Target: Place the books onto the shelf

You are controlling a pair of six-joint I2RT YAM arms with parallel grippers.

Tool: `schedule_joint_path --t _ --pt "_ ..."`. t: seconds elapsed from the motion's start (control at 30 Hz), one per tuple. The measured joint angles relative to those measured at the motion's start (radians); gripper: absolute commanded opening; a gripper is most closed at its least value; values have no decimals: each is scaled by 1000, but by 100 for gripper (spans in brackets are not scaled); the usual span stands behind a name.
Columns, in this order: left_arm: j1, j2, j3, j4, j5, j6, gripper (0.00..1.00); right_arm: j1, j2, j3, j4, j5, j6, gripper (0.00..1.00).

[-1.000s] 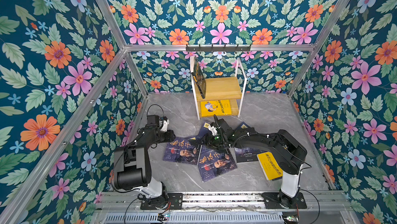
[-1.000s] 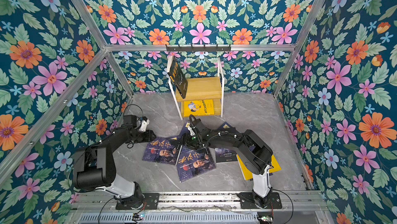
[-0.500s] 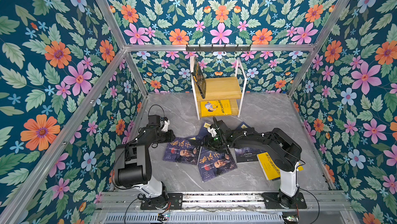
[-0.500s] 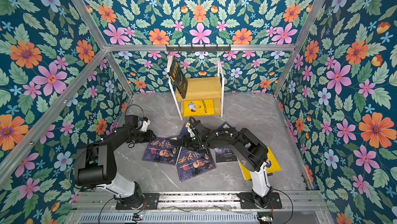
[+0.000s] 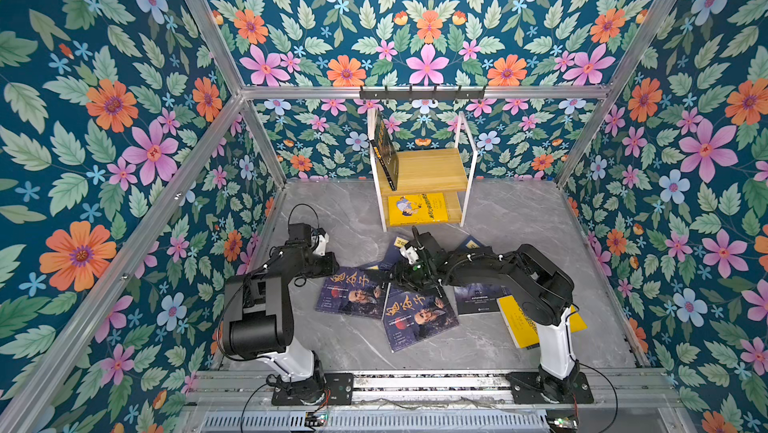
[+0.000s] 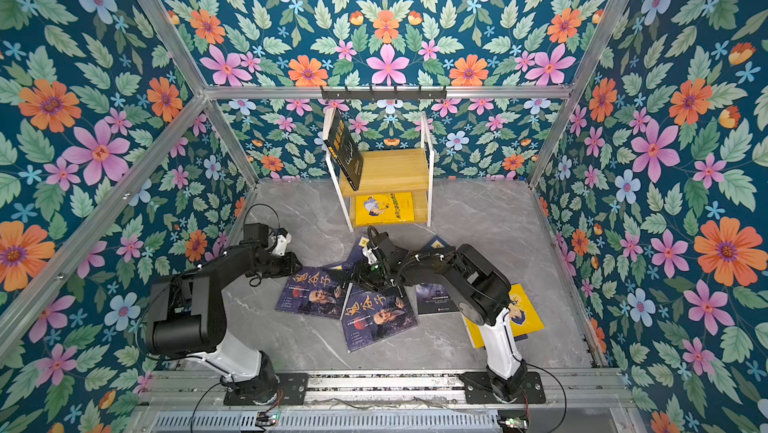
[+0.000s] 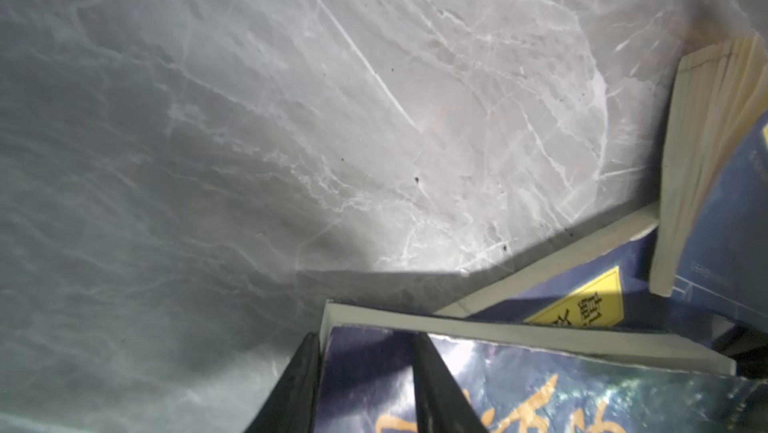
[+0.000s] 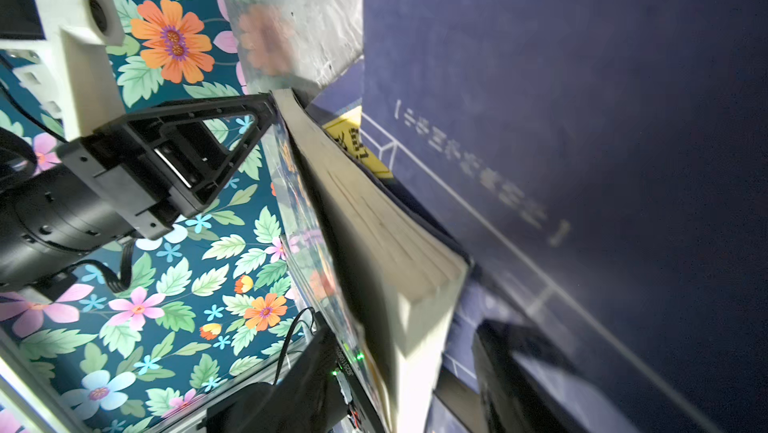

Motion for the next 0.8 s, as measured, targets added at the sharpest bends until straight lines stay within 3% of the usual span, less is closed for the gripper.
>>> schedule_joint_path --t 0.17,0.8 --pt "-1 11 3 1 -2 -10 38 1 18 26 6 -13 10 46" --pt "-17 21 9 9 -7 -11 36 5 11 48 73 -42 65 37"
